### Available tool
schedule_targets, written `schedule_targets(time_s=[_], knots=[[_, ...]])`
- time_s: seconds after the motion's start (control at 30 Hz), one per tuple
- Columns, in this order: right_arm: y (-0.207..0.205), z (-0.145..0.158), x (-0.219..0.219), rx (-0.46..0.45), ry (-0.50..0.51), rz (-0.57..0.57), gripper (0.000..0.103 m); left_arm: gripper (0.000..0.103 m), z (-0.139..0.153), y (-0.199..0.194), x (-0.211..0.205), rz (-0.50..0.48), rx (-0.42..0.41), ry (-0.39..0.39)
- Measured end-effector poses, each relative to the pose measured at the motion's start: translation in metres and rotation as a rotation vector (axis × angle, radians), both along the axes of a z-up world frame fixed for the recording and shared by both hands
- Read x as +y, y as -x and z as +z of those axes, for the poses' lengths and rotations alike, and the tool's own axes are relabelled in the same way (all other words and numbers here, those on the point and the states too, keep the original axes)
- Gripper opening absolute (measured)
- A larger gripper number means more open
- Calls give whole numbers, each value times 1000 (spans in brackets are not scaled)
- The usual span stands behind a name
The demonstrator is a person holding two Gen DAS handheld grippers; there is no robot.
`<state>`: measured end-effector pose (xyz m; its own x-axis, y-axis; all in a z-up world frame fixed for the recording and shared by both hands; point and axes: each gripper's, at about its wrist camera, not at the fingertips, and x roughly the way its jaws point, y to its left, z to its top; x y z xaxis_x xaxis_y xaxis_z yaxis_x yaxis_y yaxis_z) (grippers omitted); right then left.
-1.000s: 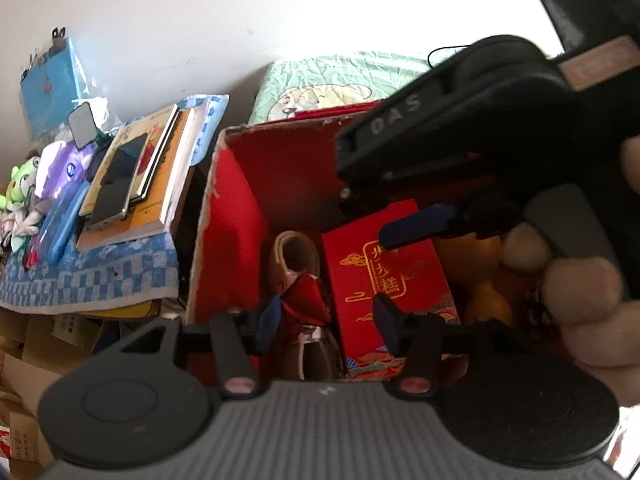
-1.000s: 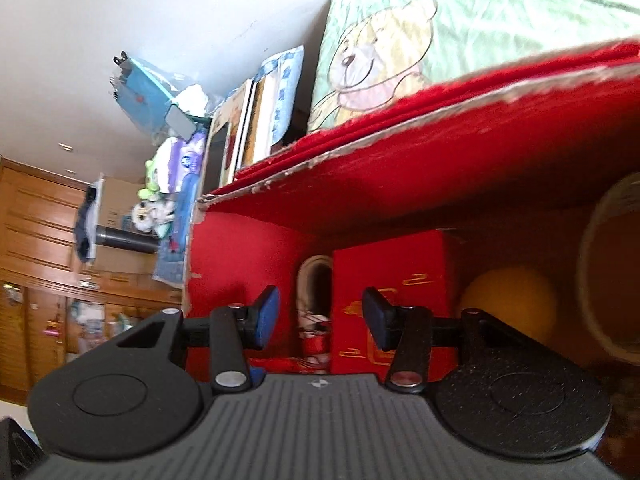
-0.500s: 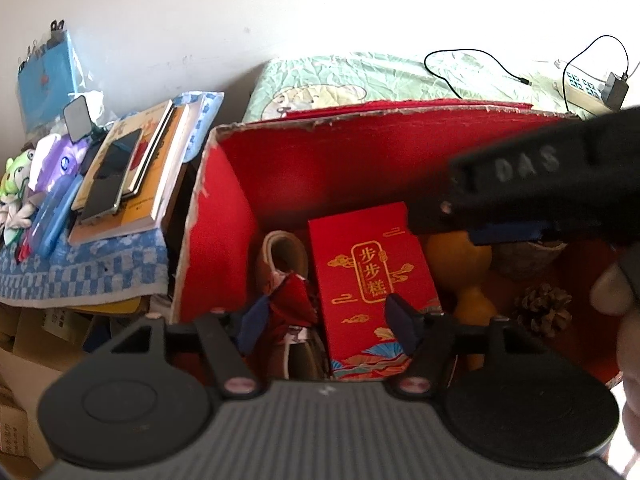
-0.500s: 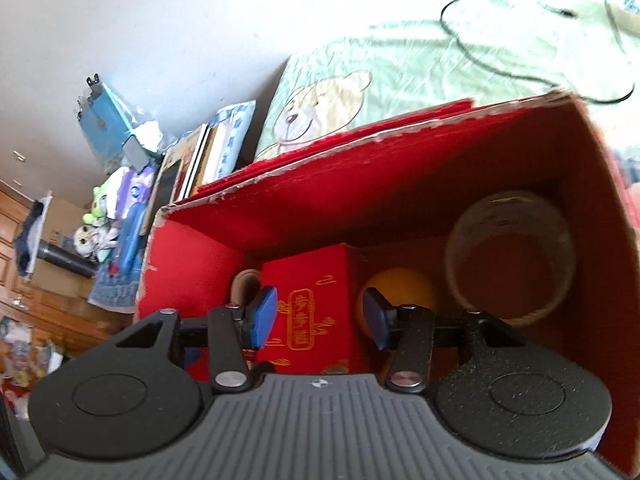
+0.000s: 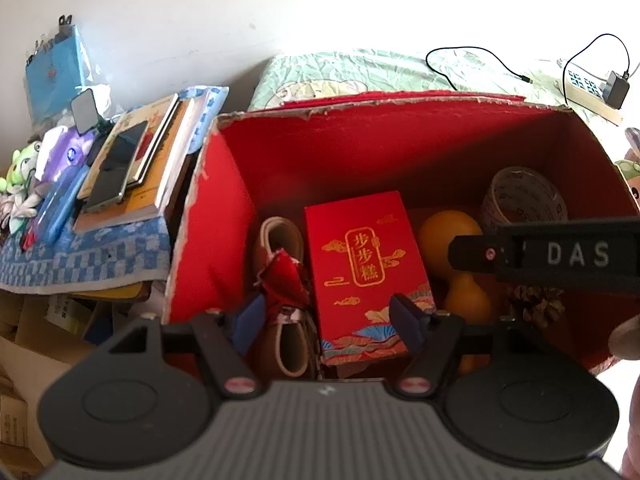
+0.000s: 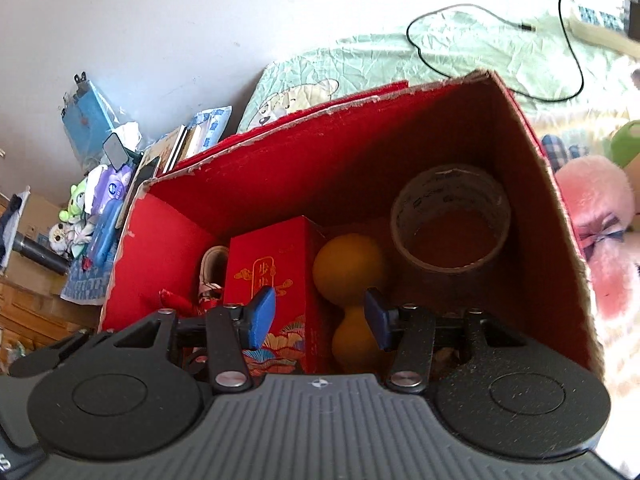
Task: Organize objects
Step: 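Open the right gripper to release the strap item inside, then lift the open right gripper out of the box and back away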
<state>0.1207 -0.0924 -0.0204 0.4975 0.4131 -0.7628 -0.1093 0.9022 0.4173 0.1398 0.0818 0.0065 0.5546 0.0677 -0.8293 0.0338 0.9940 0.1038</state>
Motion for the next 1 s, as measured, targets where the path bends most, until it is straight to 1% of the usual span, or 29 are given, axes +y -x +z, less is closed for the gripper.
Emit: schedule_targets(time_s=[0.23, 0.3, 0.4, 0.67, 0.83, 0.93, 1.0], knots=[[15, 5, -1, -44, 39, -15, 56, 80, 2, 6, 2, 17, -3, 7], [18, 6, -2, -57, 52, -25, 56, 84, 3, 8, 2, 21, -5, 7], [24, 8, -5, -69, 65, -38, 57, 88, 4, 11, 1, 21, -7, 1], [38, 10, -8, -97, 101, -60, 57, 89, 6, 18, -4, -4, -13, 8], [44, 9, -11, -101, 110, -77, 58, 91, 6, 21, -7, -14, -16, 18], [48, 9, -11, -100, 121, -79, 57, 91, 7, 22, -6, -13, -16, 25], [51, 10, -9, -115, 133, -71, 57, 91, 7, 23, -6, -16, -16, 32]])
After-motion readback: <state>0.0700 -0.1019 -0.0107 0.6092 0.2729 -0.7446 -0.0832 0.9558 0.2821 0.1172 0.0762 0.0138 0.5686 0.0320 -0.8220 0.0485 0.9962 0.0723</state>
